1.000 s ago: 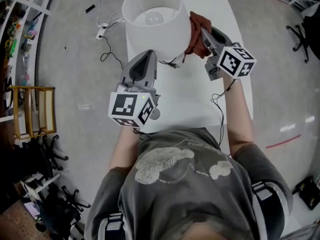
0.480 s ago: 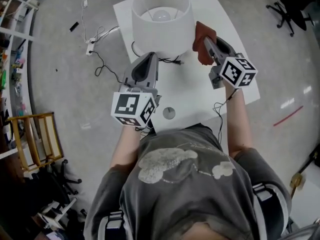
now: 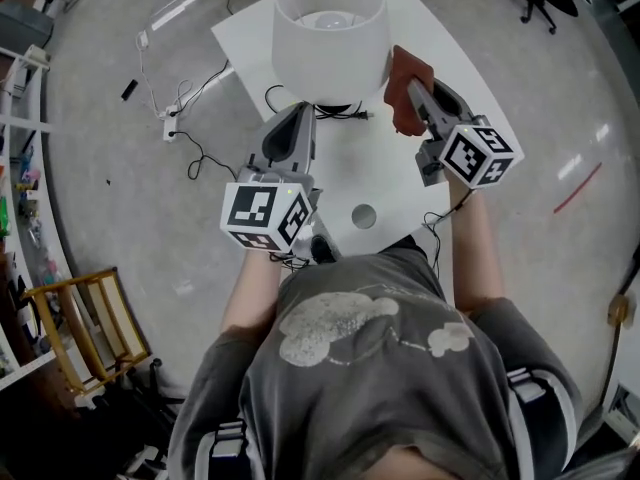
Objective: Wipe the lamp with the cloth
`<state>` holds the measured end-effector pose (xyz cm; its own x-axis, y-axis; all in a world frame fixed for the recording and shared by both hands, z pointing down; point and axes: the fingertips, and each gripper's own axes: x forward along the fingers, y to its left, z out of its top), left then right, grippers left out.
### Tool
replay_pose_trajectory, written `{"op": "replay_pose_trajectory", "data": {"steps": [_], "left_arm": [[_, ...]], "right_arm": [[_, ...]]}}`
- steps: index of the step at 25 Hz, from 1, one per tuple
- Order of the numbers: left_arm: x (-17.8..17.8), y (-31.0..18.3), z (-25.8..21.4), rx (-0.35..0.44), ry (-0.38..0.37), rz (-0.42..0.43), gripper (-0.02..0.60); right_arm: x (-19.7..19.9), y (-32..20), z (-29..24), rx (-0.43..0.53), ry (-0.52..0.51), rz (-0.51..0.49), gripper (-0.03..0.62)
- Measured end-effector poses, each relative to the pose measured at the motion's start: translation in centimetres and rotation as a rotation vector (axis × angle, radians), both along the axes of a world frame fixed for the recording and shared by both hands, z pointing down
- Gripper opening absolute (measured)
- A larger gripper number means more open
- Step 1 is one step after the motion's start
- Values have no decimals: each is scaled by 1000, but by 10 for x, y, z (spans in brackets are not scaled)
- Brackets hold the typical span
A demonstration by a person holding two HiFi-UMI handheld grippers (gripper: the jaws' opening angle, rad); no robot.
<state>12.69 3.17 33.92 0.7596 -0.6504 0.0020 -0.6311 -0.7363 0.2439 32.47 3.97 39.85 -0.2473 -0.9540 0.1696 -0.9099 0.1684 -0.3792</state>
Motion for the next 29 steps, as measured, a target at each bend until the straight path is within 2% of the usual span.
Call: {"op": "replay_pose_trajectory", "data": {"steps": [7,16,20,25,29], "left_arm": [[-17,-3,-23,13,20,88,8],[-42,25,-9,9,26,166,8],[-40,33,-4,19,28,168,8],[-65,78,0,21,22,164,8],[-71,104,-11,30,21,156,8]], "right_arm": [[-23,18,-31,21,9,84,86],[-55,67,-25,28,34,143,86],[-61,74,-21,42,50,114,86],[-95,113,-21,53,69,77,86],[-104,133,-31,58,79,52,86]]}}
